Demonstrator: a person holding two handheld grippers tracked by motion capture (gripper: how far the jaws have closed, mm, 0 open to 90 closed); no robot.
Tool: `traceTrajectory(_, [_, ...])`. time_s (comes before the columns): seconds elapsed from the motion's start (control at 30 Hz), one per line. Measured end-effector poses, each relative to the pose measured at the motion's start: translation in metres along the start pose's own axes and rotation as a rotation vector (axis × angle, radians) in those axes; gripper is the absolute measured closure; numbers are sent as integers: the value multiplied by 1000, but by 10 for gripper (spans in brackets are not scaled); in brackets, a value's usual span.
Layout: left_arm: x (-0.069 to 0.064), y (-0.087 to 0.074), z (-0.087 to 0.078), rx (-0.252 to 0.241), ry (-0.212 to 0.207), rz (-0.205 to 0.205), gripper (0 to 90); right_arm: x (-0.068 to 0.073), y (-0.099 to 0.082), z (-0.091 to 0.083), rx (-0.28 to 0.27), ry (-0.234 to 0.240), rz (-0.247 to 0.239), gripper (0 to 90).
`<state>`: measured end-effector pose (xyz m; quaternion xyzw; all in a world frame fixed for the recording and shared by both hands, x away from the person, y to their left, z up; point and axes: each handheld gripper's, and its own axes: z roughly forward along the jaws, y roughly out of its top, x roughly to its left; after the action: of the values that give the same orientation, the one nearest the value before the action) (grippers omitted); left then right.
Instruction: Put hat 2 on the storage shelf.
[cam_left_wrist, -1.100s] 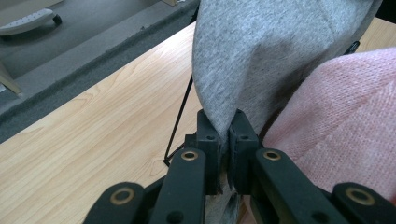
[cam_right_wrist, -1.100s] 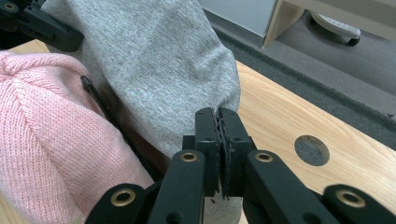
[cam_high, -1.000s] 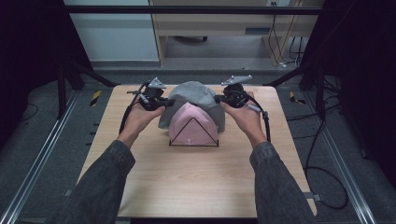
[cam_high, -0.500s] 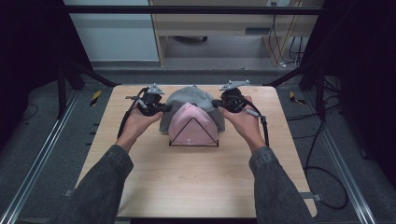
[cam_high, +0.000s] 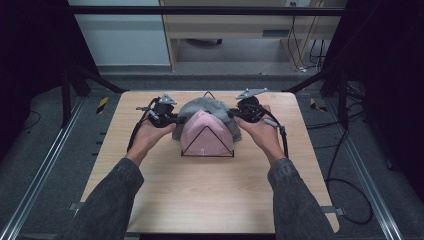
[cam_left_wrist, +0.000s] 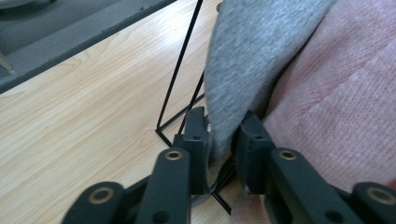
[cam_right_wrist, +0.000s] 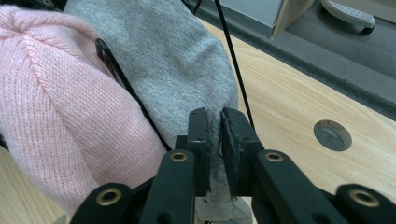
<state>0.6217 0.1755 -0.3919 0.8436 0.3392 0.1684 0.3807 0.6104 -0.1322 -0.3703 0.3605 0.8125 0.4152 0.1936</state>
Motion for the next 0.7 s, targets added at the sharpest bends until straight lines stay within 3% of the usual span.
traceTrajectory(0.23, [-2,0,-6,-34,30,-6,506,3,-2,-4,-2,-9,20,586])
traceTrajectory(0.43, [-6,-2,-11,-50,34,-14,398,4,-5,-7,-5,-41,17,446])
traceTrajectory(0.7, [-4,-7,-21,-48,38,-15,245,4,-12,-16,-29,-64,31,334])
